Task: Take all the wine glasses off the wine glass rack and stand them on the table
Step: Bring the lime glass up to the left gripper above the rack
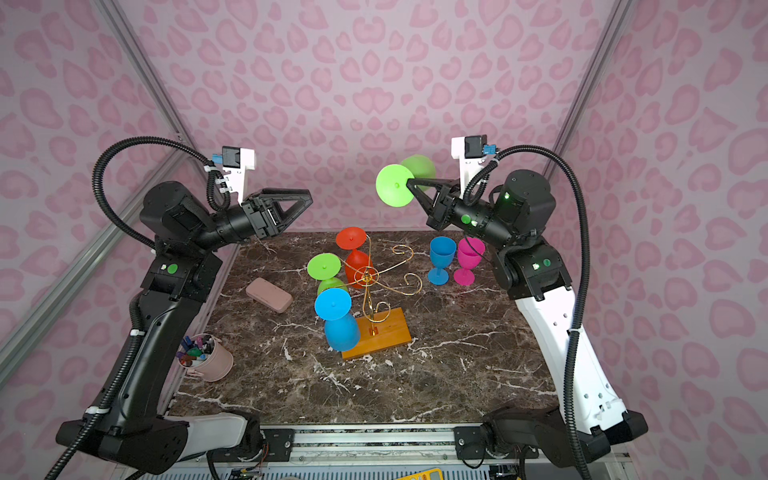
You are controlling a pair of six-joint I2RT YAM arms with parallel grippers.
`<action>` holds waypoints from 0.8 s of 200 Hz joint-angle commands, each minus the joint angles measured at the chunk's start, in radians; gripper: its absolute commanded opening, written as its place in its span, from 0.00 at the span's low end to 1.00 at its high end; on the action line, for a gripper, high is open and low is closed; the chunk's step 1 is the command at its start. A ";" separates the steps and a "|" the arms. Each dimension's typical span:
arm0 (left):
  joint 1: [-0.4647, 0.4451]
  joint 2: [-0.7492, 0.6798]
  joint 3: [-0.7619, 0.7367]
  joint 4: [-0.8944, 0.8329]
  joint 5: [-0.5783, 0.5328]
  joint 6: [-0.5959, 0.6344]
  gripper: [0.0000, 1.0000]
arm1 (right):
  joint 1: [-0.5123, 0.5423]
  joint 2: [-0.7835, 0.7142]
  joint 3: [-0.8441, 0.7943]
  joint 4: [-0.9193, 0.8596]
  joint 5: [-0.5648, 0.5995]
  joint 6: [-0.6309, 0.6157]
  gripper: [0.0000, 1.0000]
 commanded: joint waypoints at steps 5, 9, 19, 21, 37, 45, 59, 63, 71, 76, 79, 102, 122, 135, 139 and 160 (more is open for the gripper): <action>-0.026 0.034 0.044 0.043 0.092 -0.035 0.66 | 0.053 0.040 0.039 0.017 0.010 -0.057 0.00; -0.030 0.039 0.047 0.044 0.095 -0.037 0.66 | 0.061 0.045 0.043 0.017 0.010 -0.061 0.00; -0.039 0.051 0.053 0.056 0.106 -0.050 0.65 | 0.076 0.055 0.054 0.014 0.010 -0.068 0.00; -0.040 0.054 0.054 0.058 0.108 -0.052 0.65 | 0.078 0.057 0.056 0.014 0.011 -0.068 0.00; -0.058 0.074 0.064 0.060 0.113 -0.056 0.63 | 0.099 0.068 0.063 0.021 0.007 -0.071 0.00; -0.063 0.081 0.067 0.061 0.113 -0.056 0.62 | 0.110 0.072 0.065 0.023 0.008 -0.073 0.00; -0.070 0.093 0.072 0.066 0.111 -0.057 0.62 | 0.129 0.076 0.065 0.026 0.012 -0.077 0.00; -0.073 0.096 0.074 0.067 0.111 -0.058 0.62 | 0.133 0.078 0.065 0.027 0.013 -0.078 0.00; -0.077 0.102 0.081 0.069 0.113 -0.059 0.61 | 0.142 0.082 0.065 0.030 0.014 -0.076 0.00; -0.080 0.105 0.086 0.070 0.114 -0.059 0.61 | 0.146 0.083 0.065 0.031 0.014 -0.076 0.00; -0.082 0.107 0.087 0.072 0.115 -0.060 0.60 | 0.148 0.084 0.065 0.032 0.015 -0.076 0.00; -0.092 0.118 0.096 0.087 0.116 -0.070 0.59 | 0.170 0.094 0.064 0.041 0.014 -0.072 0.00; -0.099 0.122 0.100 0.086 0.119 -0.070 0.58 | 0.189 0.099 0.065 0.046 0.017 -0.074 0.00; -0.100 0.126 0.098 0.087 0.120 -0.067 0.56 | 0.197 0.103 0.065 0.049 0.019 -0.073 0.00; -0.101 0.127 0.098 0.087 0.122 -0.067 0.56 | 0.199 0.104 0.065 0.050 0.020 -0.073 0.00; -0.107 0.132 0.095 0.087 0.122 -0.068 0.52 | 0.207 0.108 0.063 0.063 0.022 -0.067 0.00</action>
